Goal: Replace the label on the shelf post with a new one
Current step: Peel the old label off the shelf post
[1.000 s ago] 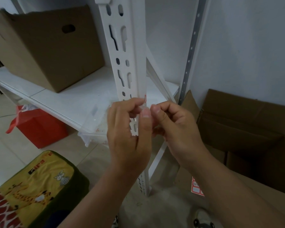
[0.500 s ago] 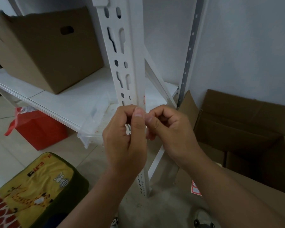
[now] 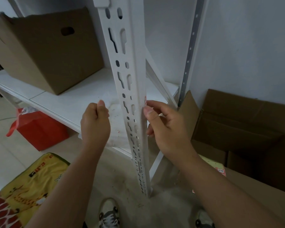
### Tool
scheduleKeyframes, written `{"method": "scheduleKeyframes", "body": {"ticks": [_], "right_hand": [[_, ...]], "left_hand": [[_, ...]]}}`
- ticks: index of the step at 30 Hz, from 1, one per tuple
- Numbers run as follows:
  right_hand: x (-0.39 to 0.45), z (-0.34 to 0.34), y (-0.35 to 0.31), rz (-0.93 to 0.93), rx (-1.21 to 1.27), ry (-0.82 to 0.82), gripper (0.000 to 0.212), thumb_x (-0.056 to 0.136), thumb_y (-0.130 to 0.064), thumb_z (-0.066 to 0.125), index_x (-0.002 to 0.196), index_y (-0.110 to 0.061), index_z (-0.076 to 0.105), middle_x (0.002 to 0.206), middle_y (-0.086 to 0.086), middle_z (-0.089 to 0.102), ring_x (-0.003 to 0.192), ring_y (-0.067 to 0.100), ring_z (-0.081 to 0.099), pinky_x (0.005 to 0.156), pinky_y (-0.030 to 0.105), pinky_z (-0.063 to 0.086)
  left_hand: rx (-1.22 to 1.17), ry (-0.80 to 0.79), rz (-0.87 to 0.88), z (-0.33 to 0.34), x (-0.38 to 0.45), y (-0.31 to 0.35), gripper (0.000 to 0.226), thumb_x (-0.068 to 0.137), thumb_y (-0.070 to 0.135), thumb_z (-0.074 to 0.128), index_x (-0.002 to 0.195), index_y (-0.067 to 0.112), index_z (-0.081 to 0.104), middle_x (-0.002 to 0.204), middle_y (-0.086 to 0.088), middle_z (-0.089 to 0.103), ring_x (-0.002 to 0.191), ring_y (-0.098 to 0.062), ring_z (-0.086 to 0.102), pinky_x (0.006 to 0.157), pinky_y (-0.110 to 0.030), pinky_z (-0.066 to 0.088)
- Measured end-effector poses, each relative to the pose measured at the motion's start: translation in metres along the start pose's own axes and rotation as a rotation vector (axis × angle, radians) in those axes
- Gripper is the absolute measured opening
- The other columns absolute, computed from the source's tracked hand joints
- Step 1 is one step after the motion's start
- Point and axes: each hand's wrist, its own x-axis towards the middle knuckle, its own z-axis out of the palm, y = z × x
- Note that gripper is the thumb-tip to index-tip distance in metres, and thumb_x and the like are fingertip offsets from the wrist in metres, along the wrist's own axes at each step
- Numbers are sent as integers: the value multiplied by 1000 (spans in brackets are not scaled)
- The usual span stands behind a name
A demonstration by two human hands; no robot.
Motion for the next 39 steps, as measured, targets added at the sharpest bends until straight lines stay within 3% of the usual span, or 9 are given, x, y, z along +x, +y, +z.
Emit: {"method": "scheduleKeyframes", "body": {"ticks": [3, 10, 13, 17, 20, 22, 30, 36, 39], "right_hand": [[-2, 5, -2, -55, -16, -6, 12, 96, -32, 52, 99, -41, 61, 82, -9, 68, 66, 10, 64, 61, 28, 58], [-2, 6, 0, -97, -14, 27, 13, 97, -25, 52, 103, -30, 62, 78, 0, 68, 62, 13, 64, 60, 35, 58], [-3, 8, 3, -177, -102, 84, 13, 97, -24, 53, 110, -26, 56, 82, -6, 65, 71, 13, 65, 61, 34, 58], [-6, 13, 6, -376, -227, 152, 16, 96, -13, 54, 112, -13, 57, 89, -7, 60, 79, 10, 62, 61, 29, 54], [-4, 14, 6, -370, -259, 202, 19, 97, -15, 53, 115, -12, 57, 91, -14, 58, 83, 7, 61, 65, 21, 54], [-1, 14, 6, -294, -234, 223, 22, 98, -23, 51, 117, -15, 58, 92, -16, 59, 87, 6, 62, 68, 21, 56], [3, 10, -7, -71, 8, 85, 14, 98, -26, 51, 95, -24, 64, 68, -11, 61, 61, 7, 58, 57, 31, 53], [11, 6, -14, -52, 39, 114, 31, 97, -23, 52, 75, -7, 66, 59, 5, 58, 49, 12, 52, 49, 29, 47], [12, 7, -15, -97, 37, 142, 35, 98, -19, 51, 71, 0, 64, 60, 11, 58, 51, 23, 55, 52, 36, 49]], "left_hand": [[46, -41, -120, 5, 14, -18, 21, 101, 30, 42, 95, 12, 49, 87, 1, 55, 88, -23, 58, 73, -41, 48], [433, -179, -160, 14, 28, -43, 44, 100, 28, 38, 77, -4, 57, 81, -16, 63, 68, -25, 53, 54, -28, 36], [627, -246, -150, 22, 27, -53, 19, 97, 20, 40, 94, 6, 52, 108, -16, 57, 101, -34, 50, 85, -45, 41], [695, -303, -158, 26, 23, -51, 44, 91, 27, 49, 134, 17, 48, 138, -12, 44, 129, -36, 35, 106, -51, 28], [501, -206, -42, 26, 19, -34, 26, 96, 24, 42, 92, 13, 66, 96, -9, 62, 104, -35, 54, 94, -48, 40], [249, -192, -12, 27, 11, -14, 40, 100, 23, 38, 62, 17, 48, 61, -1, 50, 65, -21, 55, 69, -37, 44], [-379, -217, -18, 25, -30, 35, 52, 105, 37, 20, 82, 13, 60, 67, 7, 65, 66, -1, 64, 61, -12, 49], [-487, -282, -190, 31, -42, 47, 53, 99, 51, 15, 97, 26, 62, 80, 12, 69, 70, 12, 64, 53, -2, 45], [-505, -246, -168, 31, -43, 49, 53, 100, 48, 15, 85, 30, 62, 64, 18, 69, 66, 11, 64, 53, -2, 44]]}}
